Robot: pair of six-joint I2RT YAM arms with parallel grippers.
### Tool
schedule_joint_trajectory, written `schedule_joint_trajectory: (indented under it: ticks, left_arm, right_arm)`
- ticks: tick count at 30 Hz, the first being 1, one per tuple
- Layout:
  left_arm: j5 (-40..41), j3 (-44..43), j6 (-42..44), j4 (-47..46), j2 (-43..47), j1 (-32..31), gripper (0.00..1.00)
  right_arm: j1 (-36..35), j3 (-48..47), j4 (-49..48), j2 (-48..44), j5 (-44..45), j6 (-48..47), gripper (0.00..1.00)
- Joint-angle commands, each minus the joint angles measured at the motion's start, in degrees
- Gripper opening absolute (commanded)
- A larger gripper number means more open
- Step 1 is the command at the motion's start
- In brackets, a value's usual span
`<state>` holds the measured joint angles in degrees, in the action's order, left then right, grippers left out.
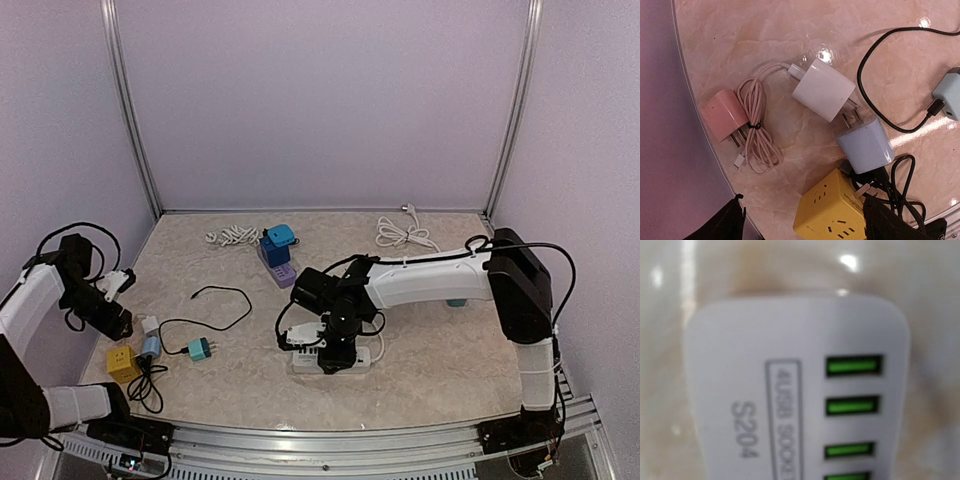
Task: Insert the plug
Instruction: Move the socket to the center of the board, then pick up the plug from the corner of the board.
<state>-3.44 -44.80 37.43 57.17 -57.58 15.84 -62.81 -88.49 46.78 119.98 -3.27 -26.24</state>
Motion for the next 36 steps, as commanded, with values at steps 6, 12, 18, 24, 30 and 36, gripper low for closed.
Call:
schedule_joint_trajectory:
  ticks: [6,12,18,24,30,36]
  left_arm:
    - [1.0,0.8,-1.1,4.6,1.0,1.7,0.80]
    - [5.2,0.6,-1.2,8.0,3.6,1.7,0.82]
    - [1.2,-1.6,0.6,12.4,6.1,1.7,0.82]
    - [-0.1,-0.7,5.1,14.9,9.0,1.0,0.86]
    - [4.6,1.8,12.1,15.6,7.2,-4.1,0.88]
    - [6.4,3.5,25.7,11.3,5.5,-5.8,0.88]
  right_arm:
    - [1.5,-0.7,-5.6,4.1,4.9,19.9,0.89]
    - [0.7,2.2,-9.7,-4.3,6.0,20.7,1.00]
    - [-0.6,12.7,-25.3,-21.9,9.2,19.8,1.00]
    - [0.1,36.9,-56.2,-41.5,12.8,22.1,1.00]
    - [1.6,40.3,-54.8,-43.5,4.7,29.0,1.00]
    - [1.6,34.2,-47.2,-36.9,-0.8,32.5,1.00]
